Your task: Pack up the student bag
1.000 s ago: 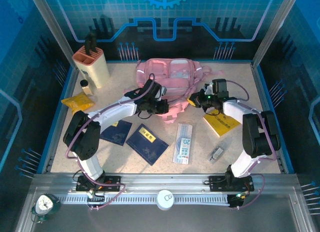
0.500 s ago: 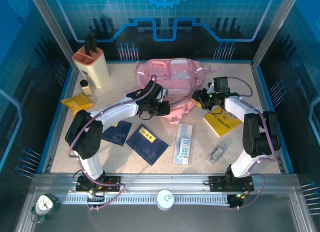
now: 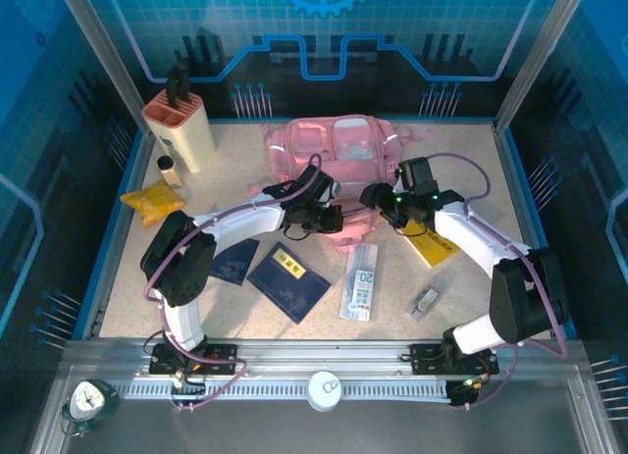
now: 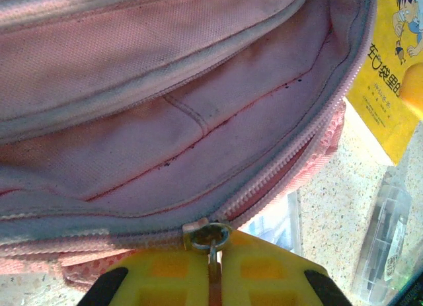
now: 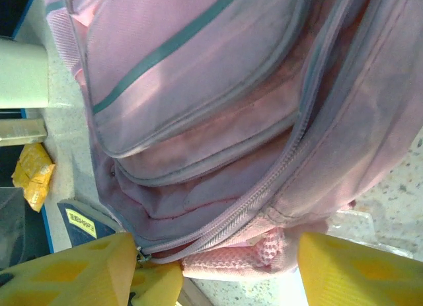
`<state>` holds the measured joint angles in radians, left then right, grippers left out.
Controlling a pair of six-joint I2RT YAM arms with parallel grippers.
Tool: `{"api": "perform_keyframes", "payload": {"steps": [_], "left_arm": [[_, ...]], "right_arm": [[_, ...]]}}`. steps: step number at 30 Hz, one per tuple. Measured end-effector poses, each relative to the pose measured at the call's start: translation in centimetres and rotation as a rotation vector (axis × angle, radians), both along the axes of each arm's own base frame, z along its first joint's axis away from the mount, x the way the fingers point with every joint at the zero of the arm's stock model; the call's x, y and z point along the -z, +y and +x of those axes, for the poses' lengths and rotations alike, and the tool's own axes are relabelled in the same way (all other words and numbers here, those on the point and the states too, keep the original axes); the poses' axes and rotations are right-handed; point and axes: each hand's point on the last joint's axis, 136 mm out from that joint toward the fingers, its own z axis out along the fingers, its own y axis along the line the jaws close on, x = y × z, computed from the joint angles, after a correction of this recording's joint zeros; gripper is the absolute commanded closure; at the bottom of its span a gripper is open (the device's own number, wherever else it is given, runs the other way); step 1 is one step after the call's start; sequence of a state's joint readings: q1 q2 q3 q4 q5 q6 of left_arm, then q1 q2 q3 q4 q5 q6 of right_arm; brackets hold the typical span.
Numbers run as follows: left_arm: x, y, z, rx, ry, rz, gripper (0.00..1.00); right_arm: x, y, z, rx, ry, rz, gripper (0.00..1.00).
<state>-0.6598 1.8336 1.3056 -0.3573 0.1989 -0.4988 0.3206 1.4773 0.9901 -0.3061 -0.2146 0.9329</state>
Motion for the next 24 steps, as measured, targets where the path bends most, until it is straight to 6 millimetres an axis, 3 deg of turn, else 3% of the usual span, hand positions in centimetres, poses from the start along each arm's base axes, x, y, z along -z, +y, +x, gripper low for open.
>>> {"api": "perform_keyframes", "payload": {"steps": [9,14,17,24], "left_arm": [[0.0,-0.1,-0.1,0.000,-0.007,0.008,1.00],[-0.2,-0.1,0.1,0.003,-0.016,0.015,1.00],[-0.7,-0.1,0.3,0.011,-0.031,0.021,1.00],[-0.6,0.3,0.4,0.027,-0.050,0.055,1.00]], "right_arm": [[3.0,1.2,1.7,0.064,0.073,-0.063,0.56],[4.4,0.8,2.7,0.080,0.095,-0.118,0.87],[4.7,0.8,3.0,0.073,0.095,-0.138,0.98],[4.0,0.6,3.3,0.039,0.069,-0.187,1.00]]}}
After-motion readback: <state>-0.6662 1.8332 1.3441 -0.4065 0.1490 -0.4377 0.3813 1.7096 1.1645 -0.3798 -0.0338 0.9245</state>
